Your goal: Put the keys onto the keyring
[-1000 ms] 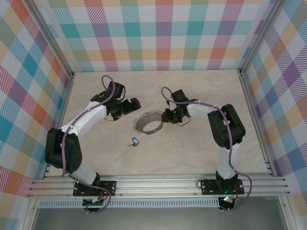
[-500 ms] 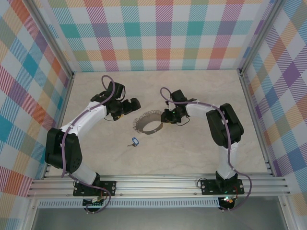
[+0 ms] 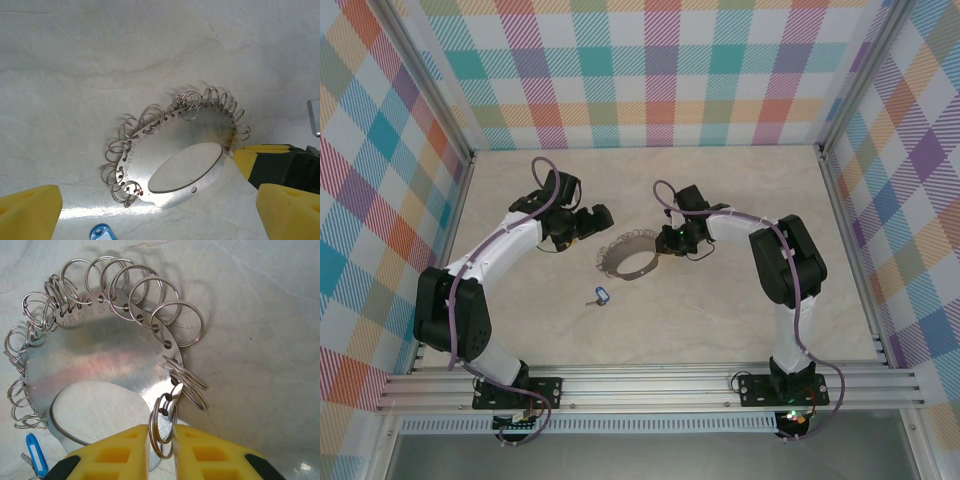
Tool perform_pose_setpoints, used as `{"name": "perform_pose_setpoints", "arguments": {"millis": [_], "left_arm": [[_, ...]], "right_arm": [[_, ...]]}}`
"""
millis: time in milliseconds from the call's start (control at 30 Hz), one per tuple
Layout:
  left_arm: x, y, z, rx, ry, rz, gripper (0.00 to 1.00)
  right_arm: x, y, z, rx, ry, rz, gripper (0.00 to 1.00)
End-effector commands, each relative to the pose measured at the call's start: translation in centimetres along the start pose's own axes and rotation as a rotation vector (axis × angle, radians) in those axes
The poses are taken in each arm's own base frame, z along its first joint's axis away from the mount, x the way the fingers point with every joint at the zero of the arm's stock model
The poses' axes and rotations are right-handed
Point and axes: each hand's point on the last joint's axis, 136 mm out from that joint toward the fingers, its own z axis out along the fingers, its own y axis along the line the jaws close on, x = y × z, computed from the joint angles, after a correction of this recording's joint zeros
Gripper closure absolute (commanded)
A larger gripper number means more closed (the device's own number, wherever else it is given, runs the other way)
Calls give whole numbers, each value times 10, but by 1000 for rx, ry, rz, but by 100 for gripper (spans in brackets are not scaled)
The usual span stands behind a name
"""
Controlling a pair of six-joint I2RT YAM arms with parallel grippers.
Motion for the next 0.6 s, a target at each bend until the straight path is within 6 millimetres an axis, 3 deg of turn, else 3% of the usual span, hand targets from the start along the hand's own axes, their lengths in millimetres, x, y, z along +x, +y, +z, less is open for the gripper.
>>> {"name": "perform_pose_setpoints", "arguments": {"millis": [0,300,567], "left_arm": [[-2,-7,-3,-1,-4,12,1],[-2,-7,-2,-2,-2,5,1],[-2,-7,-4,-2,-6,4,0]], "right_arm": [[4,0,3,7,22,-24,83],[4,-1,6,2,27,-25,94],[0,2,10,-14,29,-22,79]]}}
